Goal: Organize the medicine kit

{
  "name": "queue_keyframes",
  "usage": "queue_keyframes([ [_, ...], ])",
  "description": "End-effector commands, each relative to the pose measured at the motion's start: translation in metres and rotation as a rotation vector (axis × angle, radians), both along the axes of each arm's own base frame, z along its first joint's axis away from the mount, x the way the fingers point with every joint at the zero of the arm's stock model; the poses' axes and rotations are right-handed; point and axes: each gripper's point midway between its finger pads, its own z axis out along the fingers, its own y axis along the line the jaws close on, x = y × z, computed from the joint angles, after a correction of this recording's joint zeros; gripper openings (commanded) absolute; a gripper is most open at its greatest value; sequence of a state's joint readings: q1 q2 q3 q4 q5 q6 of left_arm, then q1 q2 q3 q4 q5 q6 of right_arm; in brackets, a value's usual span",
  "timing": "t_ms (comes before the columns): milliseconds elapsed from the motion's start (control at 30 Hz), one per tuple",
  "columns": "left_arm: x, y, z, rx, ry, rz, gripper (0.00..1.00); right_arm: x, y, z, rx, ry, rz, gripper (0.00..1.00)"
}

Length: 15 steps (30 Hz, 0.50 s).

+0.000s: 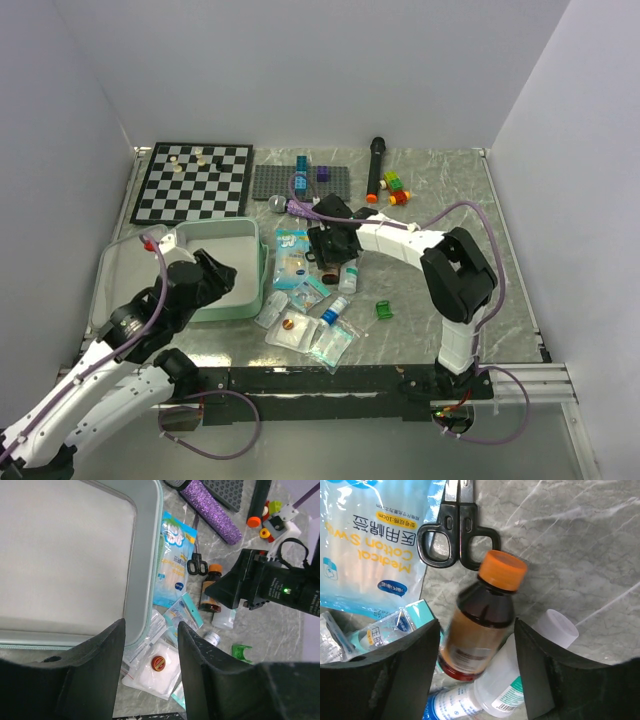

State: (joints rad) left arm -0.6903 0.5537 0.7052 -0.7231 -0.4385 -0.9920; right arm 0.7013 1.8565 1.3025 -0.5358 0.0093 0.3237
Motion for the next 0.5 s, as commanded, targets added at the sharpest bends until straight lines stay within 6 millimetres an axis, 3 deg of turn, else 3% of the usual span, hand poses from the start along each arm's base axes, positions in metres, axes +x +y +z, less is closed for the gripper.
queue_keyframes([
  [0, 0.003, 0.001, 0.002, -0.019, -0.016, 0.017, 0.50, -0.001, 0.006, 0.002, -0.022, -0.001, 0.023, 0.65],
  [233, 0.004, -0.003, 0.004, -0.008, -0.013, -0.002, 0.49, -0.001, 0.008, 0.008, -0.017, -0.014, 0.041, 0.52],
  [467, 0.001, -0.006, 0.010, -0.035, -0.023, -0.022, 0.49, -0.004, 0.009, -0.002, -0.045, 0.031, 0.045, 0.58],
])
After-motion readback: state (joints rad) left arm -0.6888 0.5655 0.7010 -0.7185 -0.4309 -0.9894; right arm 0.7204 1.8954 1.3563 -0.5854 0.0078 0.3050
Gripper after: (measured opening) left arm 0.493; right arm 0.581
